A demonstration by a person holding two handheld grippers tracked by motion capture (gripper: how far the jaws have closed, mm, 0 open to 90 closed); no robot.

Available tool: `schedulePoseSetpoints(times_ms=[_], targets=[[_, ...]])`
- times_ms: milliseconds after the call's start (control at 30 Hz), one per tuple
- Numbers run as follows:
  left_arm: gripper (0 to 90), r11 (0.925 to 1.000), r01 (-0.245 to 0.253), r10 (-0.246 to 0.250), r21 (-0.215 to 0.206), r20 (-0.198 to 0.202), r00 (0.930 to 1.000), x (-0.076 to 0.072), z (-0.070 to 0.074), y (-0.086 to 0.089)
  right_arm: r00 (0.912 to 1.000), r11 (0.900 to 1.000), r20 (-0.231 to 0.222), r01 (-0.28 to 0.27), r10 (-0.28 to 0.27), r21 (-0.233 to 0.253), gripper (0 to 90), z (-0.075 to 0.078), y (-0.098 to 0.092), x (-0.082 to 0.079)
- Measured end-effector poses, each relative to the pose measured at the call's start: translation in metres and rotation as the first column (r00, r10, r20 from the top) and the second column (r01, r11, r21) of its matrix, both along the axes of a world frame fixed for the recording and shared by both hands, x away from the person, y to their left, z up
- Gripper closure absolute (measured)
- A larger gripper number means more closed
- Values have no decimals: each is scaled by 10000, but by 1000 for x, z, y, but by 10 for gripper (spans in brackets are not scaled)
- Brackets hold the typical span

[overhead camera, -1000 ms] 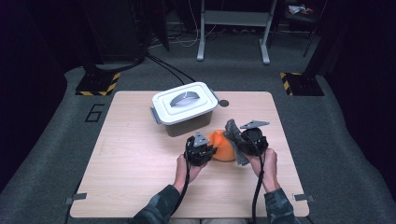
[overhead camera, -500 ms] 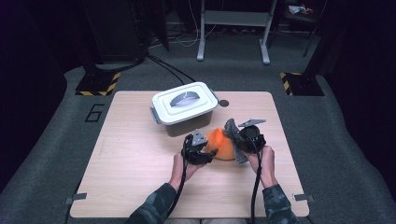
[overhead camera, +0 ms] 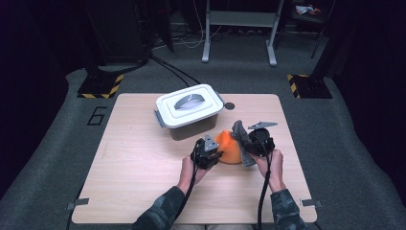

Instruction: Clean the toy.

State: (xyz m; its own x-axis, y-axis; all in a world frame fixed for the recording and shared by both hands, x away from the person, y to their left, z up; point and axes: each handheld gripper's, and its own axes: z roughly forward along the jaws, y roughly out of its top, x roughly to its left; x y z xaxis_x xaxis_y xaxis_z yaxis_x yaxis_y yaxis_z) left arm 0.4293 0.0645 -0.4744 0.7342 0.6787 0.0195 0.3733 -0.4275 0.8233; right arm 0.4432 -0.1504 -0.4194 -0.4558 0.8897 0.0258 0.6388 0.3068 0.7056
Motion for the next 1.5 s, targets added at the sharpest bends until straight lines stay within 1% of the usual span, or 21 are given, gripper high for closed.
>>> schedulePoseSetpoints(times_ms=[100, 167, 200, 267, 333, 433, 467, 500, 567, 600, 633, 667, 700, 833, 867, 900, 1067, 1100, 1200, 1467, 1500], targets=[[792, 9996, -14, 12, -267, -95, 10000, -2, 1, 1, 9997, 10000, 225, 49, -49, 15, 742, 4, -3, -4], [794, 9994, -29, 21, -353, -224, 9997, -2, 3, 1, 9997, 9999, 215, 130, -131, 52, 742, 7, -2, -7], [795, 9979, -84, 57, -649, -407, 9992, -3, 5, 2, 9995, 10000, 316, 87, -88, 5, 742, 9, -2, -9], [796, 9975, -89, 52, -700, -533, 9986, -3, 7, 3, 9991, 10000, 411, 54, -56, 63, 742, 11, -1, -10], [797, 9950, -247, 189, -963, -610, 9980, -3, 11, 3, 9985, 10000, 541, -24, 19, 80, 742, 18, 2, -14], [796, 9946, -188, 103, -1022, -829, 9965, -7, 17, 3, 9954, 9992, 882, -390, 381, 87, 742, 30, 9, -22], [795, 9946, -188, 103, -1022, -829, 9965, -7, 17, 3, 9954, 9992, 882, -390, 381, 87, 742, 30, 9, -22], [795, 9944, -154, 64, -1048, -859, 9963, -10, 19, 1, 9941, 9979, 877, -647, 637, 80, 741, 34, 14, -24], [794, 9941, -159, 65, -1076, -873, 9962, -11, 18, 0, 9944, 9978, 846, -648, 634, 137, 740, 34, 17, -23], [794, 9944, -154, 62, -1046, -869, 9962, -11, 18, 0, 9943, 9973, 770, -739, 737, 0, 740, 33, 20, -22], [791, 9948, -166, 77, -1001, -885, 9960, -11, 17, -1, 9950, 9968, 642, -756, 771, -254, 739, 26, 26, -18], [791, 9954, -134, 45, -946, -939, 9956, -11, 16, -1, 9950, 9968, 642, -756, 771, -254, 739, 26, 26, -18], [789, 9957, -178, 93, -910, -929, 9956, -9, 12, -1, 9955, 9966, 604, -710, 735, -427, 740, 19, 29, -15], [785, 9953, -235, 140, -943, -1001, 9949, -7, 11, 1, 9971, 9983, 539, -517, 531, -283, 740, 16, 29, -13], [784, 9947, -296, 192, -989, -1051, 9943, -7, 10, 2, 9967, 9975, 556, -573, 596, -417, 740, 16, 28, -13], [784, 9944, -318, 210, -1004, -1072, 9940, -6, 9, 3, 9974, 9977, 529, -458, 484, -509, 740, 14, 26, -13], [780, 9940, -339, 230, -1040, -1045, 9943, -5, 7, 6, 9990, 9986, 384, -205, 224, -495, 740, 9, 17, -11], [779, 9939, -376, 275, -1037, -974, 9949, -5, 7, 6, 9996, 9990, 260, -76, 88, -444, 739, 5, 11, -10], [779, 9939, -359, 256, -1043, -977, 9949, -5, 6, 7, 9999, 9991, 136, 84, -78, -405, 739, 2, 6, -9], [778, 9943, -368, 277, -1001, -910, 9955, -5, 5, 7, 9977, 9975, -297, 597, -608, -389, 739, -15, -11, -6], [778, 9944, -373, 283, -994, -896, 9956, -5, 5, 7, 9967, 9966, -401, 681, -700, -466, 739, -21, -16, -5]])
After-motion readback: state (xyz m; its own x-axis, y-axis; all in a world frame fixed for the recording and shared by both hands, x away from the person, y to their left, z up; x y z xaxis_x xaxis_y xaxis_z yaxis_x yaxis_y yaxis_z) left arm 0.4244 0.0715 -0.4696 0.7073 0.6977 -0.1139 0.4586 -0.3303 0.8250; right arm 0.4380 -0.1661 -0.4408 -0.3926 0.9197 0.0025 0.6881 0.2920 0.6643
